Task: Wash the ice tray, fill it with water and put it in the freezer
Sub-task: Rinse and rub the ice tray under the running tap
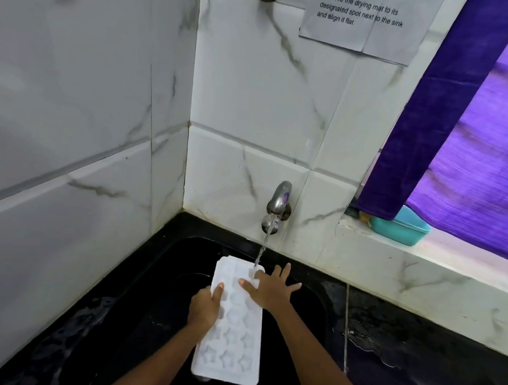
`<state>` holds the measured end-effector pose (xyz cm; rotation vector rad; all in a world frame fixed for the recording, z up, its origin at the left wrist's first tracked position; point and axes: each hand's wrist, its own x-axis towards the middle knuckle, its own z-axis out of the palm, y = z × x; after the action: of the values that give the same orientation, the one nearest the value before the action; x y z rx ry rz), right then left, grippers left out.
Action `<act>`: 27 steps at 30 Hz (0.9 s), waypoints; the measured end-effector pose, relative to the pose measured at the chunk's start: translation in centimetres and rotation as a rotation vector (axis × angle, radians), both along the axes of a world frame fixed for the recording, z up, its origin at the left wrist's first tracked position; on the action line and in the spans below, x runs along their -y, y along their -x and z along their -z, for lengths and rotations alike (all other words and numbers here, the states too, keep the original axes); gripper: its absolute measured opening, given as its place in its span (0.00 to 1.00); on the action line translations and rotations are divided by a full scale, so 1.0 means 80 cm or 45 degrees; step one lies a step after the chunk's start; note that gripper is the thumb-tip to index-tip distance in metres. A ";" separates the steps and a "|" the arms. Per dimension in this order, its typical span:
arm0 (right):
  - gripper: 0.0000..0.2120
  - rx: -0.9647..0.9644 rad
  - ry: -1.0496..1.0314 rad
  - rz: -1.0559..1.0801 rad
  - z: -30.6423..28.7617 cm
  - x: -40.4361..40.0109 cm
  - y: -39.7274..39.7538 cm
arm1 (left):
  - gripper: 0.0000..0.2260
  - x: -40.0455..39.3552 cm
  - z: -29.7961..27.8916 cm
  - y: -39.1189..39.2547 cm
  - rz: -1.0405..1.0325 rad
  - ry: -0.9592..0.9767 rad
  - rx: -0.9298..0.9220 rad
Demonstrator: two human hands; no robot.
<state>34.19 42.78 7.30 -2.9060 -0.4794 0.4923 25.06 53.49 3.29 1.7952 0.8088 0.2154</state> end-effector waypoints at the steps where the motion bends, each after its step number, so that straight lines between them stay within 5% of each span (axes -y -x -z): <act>1: 0.33 0.016 -0.019 0.004 -0.001 -0.003 0.002 | 0.20 0.002 -0.001 -0.001 0.007 0.024 0.015; 4: 0.33 -0.098 -0.197 0.052 -0.006 -0.002 0.008 | 0.20 0.001 -0.003 -0.002 -0.006 0.052 0.003; 13: 0.34 -0.197 -0.108 0.020 -0.013 0.010 0.019 | 0.21 0.005 -0.011 0.002 0.012 -0.032 -0.044; 19: 0.28 0.099 -0.235 -0.009 -0.004 0.022 0.036 | 0.22 0.008 -0.026 -0.015 0.000 -0.062 -0.095; 27: 0.30 -0.032 -0.159 0.010 -0.031 0.013 0.022 | 0.23 0.000 -0.026 -0.021 -0.013 -0.089 -0.046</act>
<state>32.45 41.70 9.81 -2.7785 -0.4774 0.4789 26.75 53.46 5.41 1.8651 0.8454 0.2211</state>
